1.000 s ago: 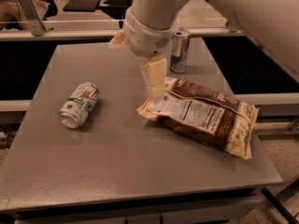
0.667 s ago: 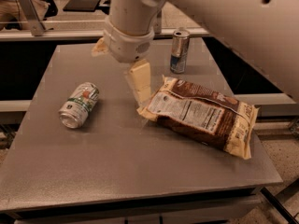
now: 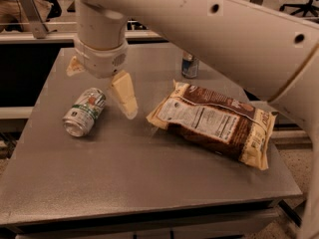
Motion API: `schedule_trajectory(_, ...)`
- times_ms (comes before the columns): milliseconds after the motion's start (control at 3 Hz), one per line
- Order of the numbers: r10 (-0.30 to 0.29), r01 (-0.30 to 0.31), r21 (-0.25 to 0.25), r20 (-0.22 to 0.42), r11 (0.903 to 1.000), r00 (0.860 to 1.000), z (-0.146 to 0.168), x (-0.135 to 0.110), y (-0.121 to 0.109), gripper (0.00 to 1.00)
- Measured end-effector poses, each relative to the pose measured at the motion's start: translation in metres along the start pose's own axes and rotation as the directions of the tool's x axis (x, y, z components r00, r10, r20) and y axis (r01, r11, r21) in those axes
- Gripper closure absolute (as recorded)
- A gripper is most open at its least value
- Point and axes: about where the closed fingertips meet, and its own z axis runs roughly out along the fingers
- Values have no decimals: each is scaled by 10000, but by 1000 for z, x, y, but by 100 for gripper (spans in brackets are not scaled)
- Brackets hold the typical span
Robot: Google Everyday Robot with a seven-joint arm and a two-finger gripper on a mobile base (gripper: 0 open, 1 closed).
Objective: Place 7up can upright
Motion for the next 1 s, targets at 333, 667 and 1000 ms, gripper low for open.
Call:
schedule_trajectory(333,-898,894,-233,-163,9957,9958,18,-12,-12,0)
schedule_trajectory(667,-1637,1618,-515,-367,9855,9858,33,-14,-20,0)
schedule_trajectory(1000,-2222,2171,-922,-481,9718,9738,43,-11,-24,0)
